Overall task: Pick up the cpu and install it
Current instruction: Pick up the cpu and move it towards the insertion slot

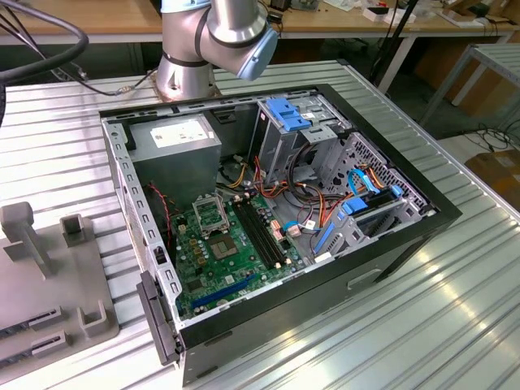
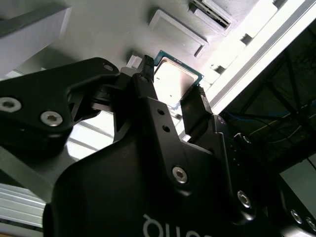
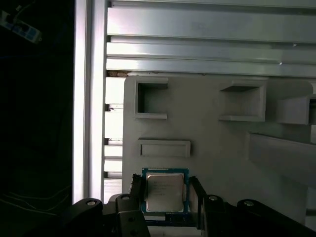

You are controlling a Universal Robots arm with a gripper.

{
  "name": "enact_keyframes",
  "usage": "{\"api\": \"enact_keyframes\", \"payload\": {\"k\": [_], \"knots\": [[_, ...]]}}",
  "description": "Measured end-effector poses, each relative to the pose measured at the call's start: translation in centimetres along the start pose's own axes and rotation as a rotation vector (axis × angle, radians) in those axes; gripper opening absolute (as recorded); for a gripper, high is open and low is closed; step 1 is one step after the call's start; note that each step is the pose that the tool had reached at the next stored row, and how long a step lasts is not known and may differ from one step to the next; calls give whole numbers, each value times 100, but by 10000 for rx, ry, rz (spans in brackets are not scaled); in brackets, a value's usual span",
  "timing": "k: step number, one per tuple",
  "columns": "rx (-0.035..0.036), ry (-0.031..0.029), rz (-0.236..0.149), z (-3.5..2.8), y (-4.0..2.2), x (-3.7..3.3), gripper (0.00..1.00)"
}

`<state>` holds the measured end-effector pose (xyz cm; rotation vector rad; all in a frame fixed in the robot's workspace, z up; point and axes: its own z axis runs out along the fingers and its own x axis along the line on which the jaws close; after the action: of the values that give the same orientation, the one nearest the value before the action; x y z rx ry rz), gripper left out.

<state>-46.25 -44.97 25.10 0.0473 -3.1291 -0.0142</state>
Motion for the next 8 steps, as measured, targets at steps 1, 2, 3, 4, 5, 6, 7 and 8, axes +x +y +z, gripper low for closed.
{"api": "enact_keyframes", "payload": {"k": [1,2,3,4,5,6,7,8], "knots": [[-1,-1,0,-4,0,0,47],[0,0,0,-10,0,0,47],[0,1,0,-15,1,1,47],[0,0,0,-18,1,0,47],[0,0,0,-23,0,1,47],[-1,-1,0,-26,1,1,47],[0,-1,0,-30,1,1,47],[0,0,0,-33,1,1,47]]}}
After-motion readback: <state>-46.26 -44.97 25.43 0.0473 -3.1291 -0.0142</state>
